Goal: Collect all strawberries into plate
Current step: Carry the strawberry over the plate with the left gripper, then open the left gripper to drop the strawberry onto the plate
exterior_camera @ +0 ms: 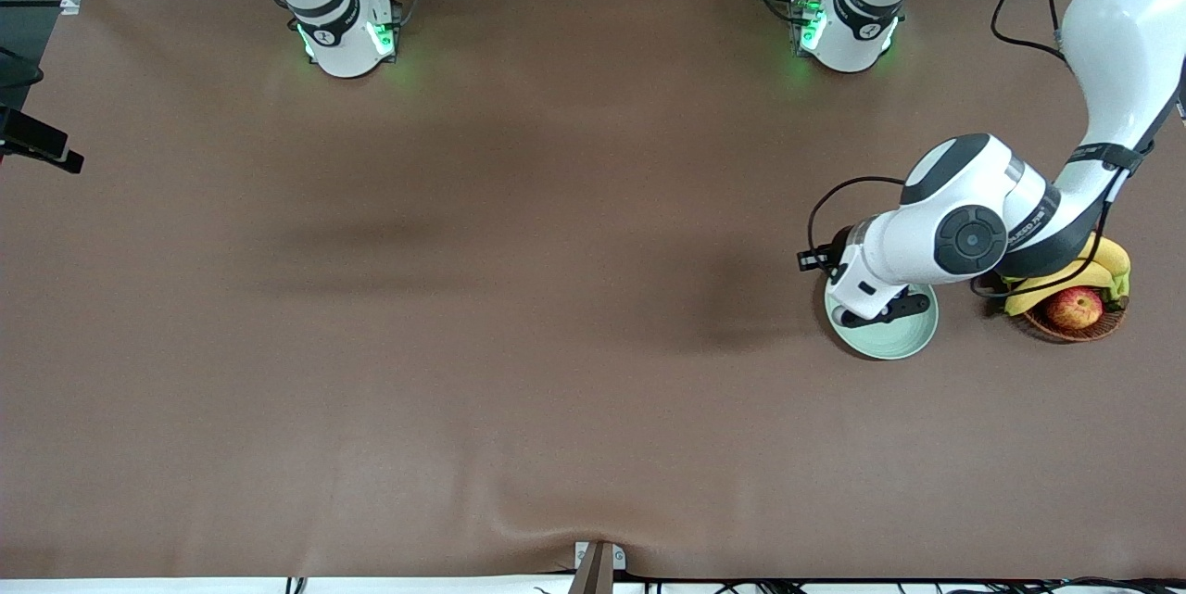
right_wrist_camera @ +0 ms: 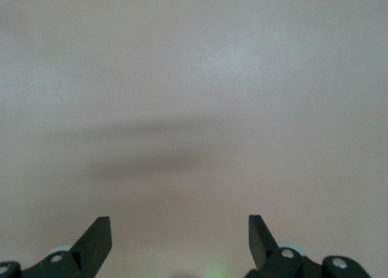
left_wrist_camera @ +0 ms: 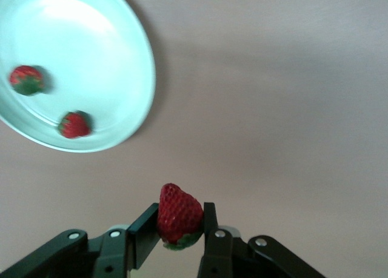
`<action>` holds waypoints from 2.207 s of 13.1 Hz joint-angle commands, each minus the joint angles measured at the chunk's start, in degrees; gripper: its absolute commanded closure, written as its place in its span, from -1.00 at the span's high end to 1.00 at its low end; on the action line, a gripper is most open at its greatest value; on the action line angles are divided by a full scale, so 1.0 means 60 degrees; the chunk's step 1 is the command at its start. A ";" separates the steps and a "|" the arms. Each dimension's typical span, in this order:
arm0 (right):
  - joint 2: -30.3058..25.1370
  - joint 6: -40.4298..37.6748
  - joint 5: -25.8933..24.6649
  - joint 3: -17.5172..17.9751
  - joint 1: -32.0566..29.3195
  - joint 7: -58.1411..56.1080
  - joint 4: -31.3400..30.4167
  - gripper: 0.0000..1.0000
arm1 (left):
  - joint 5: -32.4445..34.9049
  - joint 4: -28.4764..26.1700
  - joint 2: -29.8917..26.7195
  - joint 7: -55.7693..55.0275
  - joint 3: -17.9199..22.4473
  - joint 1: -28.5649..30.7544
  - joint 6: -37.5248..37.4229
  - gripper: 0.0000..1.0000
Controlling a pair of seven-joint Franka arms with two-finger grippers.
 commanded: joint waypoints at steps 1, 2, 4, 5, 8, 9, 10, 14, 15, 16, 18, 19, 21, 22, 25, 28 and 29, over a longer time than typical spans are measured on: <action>0.0026 0.0073 0.0042 0.0071 -0.0101 -0.0057 0.0067 1.00 | 0.0572 -0.0700 -0.0280 0.0447 -0.0205 0.0505 0.0041 -1.00; 0.0055 0.0073 0.0042 0.0071 -0.0101 -0.0057 0.0053 1.00 | 0.0733 -0.0817 -0.0265 0.0768 -0.0205 0.0724 0.0055 -1.00; 0.0099 0.0073 0.0042 0.0085 -0.0072 -0.0057 0.0053 1.00 | 0.1418 -0.1080 -0.0222 0.1659 -0.0190 0.1105 0.0099 -1.00; 0.0114 0.0073 0.0057 0.0100 -0.0058 -0.0057 0.0067 1.00 | 0.1901 -0.1256 -0.0149 0.1998 -0.0176 0.1368 0.0187 -1.00; 0.0128 0.0073 0.0042 0.0115 0.0118 -0.0057 0.0068 1.00 | 0.2914 -0.1944 -0.0119 0.2571 0.0232 0.1955 0.1442 -1.00; 0.0128 0.0073 0.0028 0.0115 0.0133 -0.0057 0.0053 1.00 | 0.3207 -0.2076 -0.0090 0.2732 0.0496 0.1956 0.1810 -1.00; 0.0128 0.0073 0.0028 0.0115 0.0133 -0.0057 0.0053 1.00 | 0.3355 -0.2150 -0.0090 0.2806 0.0687 0.1956 0.2045 -1.00; 0.0128 0.0058 0.0028 0.0115 0.0133 -0.0043 0.0053 1.00 | 0.3415 -0.1976 0.0013 0.3157 0.1040 0.1869 0.2851 -1.00; 0.0128 0.0029 0.0013 0.0115 0.0133 -0.0043 0.0053 1.00 | 0.3415 -0.1830 0.0056 0.3289 0.1055 0.1810 0.2940 -1.00; 0.0128 0.0029 0.0028 0.0115 0.0133 -0.0043 0.0053 1.00 | 0.3400 -0.1669 0.0071 0.3334 0.1069 0.1636 0.2956 -0.86; 0.0128 0.0029 0.0042 0.0115 0.0133 -0.0043 0.0067 1.00 | 0.3386 -0.1361 0.0057 0.3262 0.1390 0.1168 0.2956 -0.38; 0.0128 0.0029 0.0028 0.0115 0.0133 -0.0043 0.0053 1.00 | 0.3386 -0.1229 0.0071 0.3189 0.1522 0.0991 0.2956 0.03; 0.0128 0.0029 0.0042 0.0115 0.0133 -0.0043 0.0068 1.00 | 0.3299 -0.1126 0.0013 0.3144 0.1582 0.0975 0.2956 1.00; 0.0128 0.0014 0.0028 0.0115 0.0133 -0.0043 0.0053 1.00 | 0.3269 -0.1082 -0.0045 0.3187 0.1568 0.0975 0.2941 1.00; 0.0128 0.0014 0.0042 0.0115 0.0118 -0.0043 0.0068 1.00 | 0.2657 -0.0616 -0.0309 0.3115 0.0547 0.1179 0.1937 1.00; 0.0128 0.0014 0.0042 0.0115 0.0118 -0.0043 0.0068 1.00 | 0.2317 0.1037 -0.0280 0.3144 -0.0947 0.1107 -0.0567 1.00; 0.0128 0.0014 0.0028 0.0115 0.0133 -0.0043 0.0068 1.00 | 0.2316 0.1477 -0.0265 0.3187 -0.1416 0.1107 -0.1082 1.00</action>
